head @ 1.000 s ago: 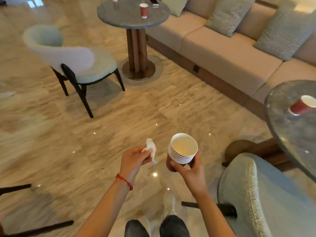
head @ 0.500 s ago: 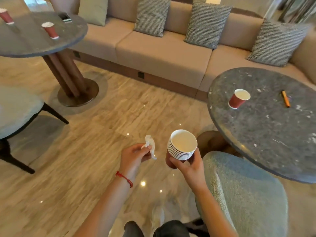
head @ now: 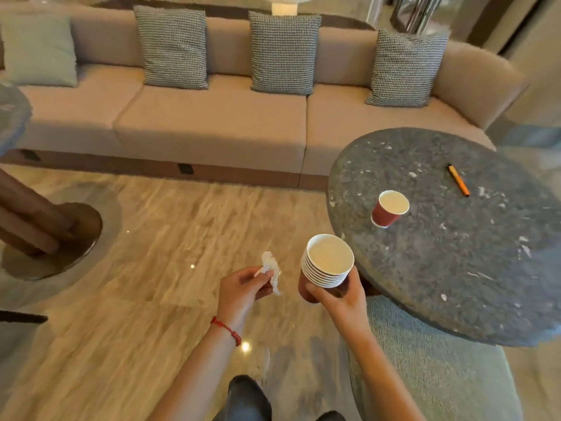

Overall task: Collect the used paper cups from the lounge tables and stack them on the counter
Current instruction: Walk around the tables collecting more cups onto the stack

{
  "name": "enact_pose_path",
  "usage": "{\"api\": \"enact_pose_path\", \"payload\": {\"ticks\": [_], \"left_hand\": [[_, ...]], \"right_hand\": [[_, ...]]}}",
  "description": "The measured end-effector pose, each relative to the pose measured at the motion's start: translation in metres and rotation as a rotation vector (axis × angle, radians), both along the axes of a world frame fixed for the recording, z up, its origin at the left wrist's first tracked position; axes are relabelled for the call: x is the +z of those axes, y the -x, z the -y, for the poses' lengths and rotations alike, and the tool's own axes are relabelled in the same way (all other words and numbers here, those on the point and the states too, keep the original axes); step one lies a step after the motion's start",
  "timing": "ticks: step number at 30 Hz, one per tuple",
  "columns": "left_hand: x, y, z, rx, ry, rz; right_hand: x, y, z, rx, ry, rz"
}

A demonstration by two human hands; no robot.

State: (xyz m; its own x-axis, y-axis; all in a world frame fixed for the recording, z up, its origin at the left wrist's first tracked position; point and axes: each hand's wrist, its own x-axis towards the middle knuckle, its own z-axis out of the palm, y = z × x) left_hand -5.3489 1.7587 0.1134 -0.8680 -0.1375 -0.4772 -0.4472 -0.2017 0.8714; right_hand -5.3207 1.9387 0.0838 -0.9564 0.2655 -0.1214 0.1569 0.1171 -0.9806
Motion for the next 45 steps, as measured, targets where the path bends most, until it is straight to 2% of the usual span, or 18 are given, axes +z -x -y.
{"api": "enact_pose_path", "payload": {"ticks": [8,20,33,45], "left_hand": [[0.008,0.102,-0.023,-0.242,0.005,-0.03],[-0.008,0.16,-0.101,-0.451,-0.008,-0.029],[-0.009,0.205,-0.176,-0.417,0.031,-0.04],[-0.029,0.223,-0.178,-0.384,0.069,0.017]], "right_hand": [[0.007,0.053,-0.002,-0.215,0.021,-0.022],[0.004,0.079,-0.065,-0.433,-0.021,-0.082],[0.001,0.143,-0.162,-0.441,-0.053,-0.122],[-0.039,0.184,-0.188,-0.374,-0.111,0.011]]}}
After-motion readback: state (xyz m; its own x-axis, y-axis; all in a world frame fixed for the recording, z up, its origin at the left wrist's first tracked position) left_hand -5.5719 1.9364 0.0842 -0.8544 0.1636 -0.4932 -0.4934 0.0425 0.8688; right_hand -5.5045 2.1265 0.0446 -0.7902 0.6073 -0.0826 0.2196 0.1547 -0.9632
